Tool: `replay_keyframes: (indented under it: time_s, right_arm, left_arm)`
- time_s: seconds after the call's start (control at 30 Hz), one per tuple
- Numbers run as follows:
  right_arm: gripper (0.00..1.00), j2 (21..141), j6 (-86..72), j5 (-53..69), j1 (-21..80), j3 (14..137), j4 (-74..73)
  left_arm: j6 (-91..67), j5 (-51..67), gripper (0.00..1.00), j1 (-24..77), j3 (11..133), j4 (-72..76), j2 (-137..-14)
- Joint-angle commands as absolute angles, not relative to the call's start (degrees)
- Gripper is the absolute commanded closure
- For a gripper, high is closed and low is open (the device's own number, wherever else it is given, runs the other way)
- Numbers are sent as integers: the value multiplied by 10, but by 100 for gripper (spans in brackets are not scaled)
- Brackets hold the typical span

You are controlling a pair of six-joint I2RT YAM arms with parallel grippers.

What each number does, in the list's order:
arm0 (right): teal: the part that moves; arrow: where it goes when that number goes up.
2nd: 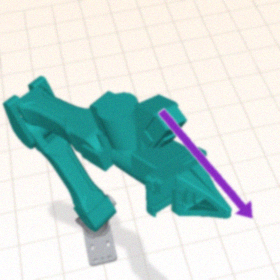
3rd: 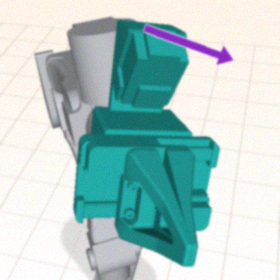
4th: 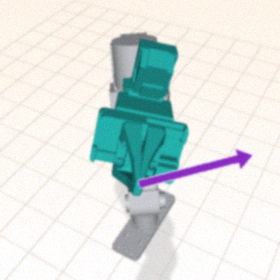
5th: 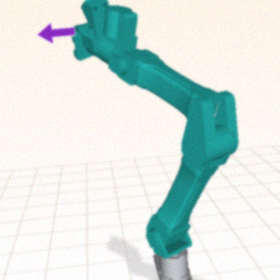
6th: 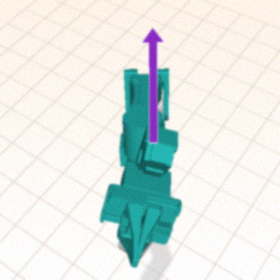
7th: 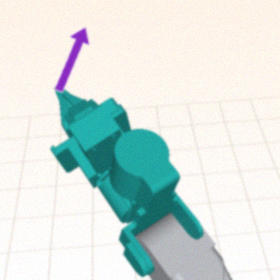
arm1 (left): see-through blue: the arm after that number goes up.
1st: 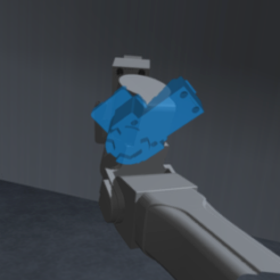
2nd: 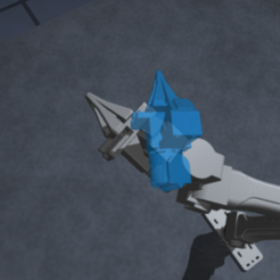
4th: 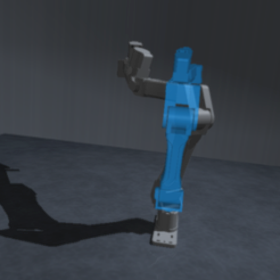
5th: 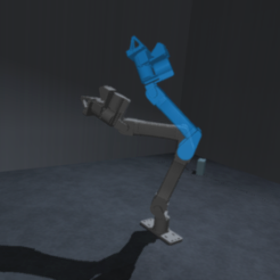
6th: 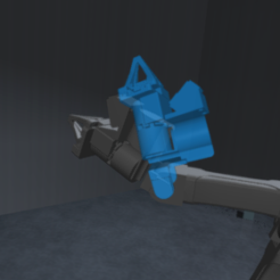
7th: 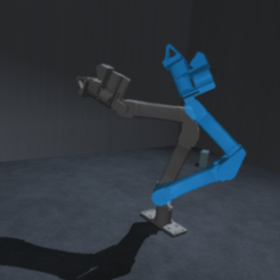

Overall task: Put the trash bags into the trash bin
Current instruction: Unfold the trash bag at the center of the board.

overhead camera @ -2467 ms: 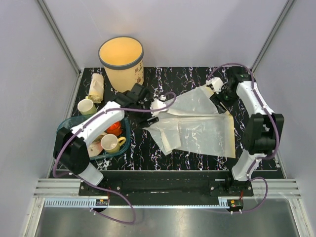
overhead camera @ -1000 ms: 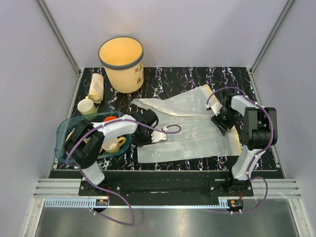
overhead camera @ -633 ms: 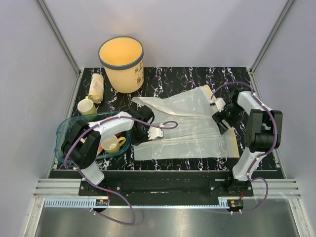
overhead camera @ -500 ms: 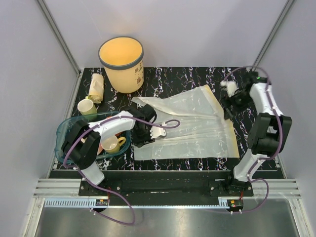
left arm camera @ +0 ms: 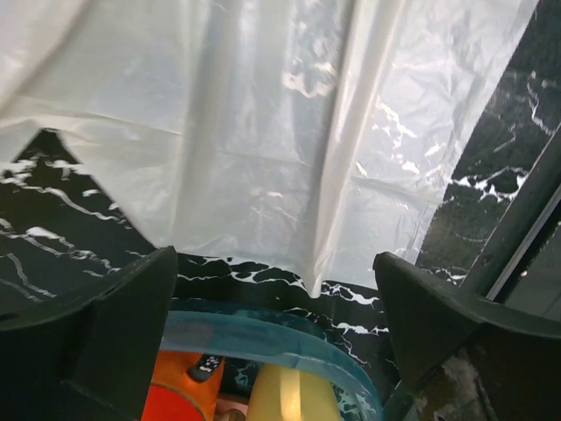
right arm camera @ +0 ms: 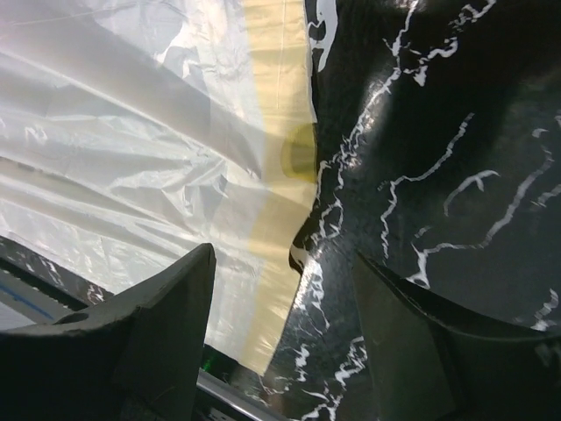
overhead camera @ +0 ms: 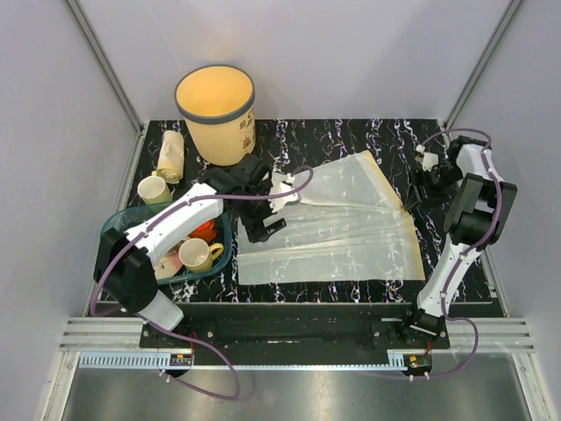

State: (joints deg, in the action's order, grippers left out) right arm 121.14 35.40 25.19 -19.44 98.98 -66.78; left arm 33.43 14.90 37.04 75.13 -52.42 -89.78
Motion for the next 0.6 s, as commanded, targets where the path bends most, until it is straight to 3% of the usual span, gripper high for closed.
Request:
replay_keyframes:
  time_s: [0.0,0.1,0.3,0.4,0.5,0.57]
  right_arm:
    - [28,1233,301,284,-192,986,-678]
    - [30,1244,295,292,-192,966,-671]
    - [49,1243,292,324,-192,933,-683]
    - [69,1230,299,327,-192,919,-686]
    - [100,1198,306,337,-186,918,-687]
    - [100,1166,311,338,-174,908,-672]
  left_arm:
    - [285,174,1,352,801,-500,-858]
    - [256,177,1,337,814,-473,-842]
    - [173,216,1,293,857,-460,-845]
    - [129,231,1,269,858,-441,-842]
    - [78,296,1,232,839,-414,-825]
    - [30,323,1,208,810,-339,-794]
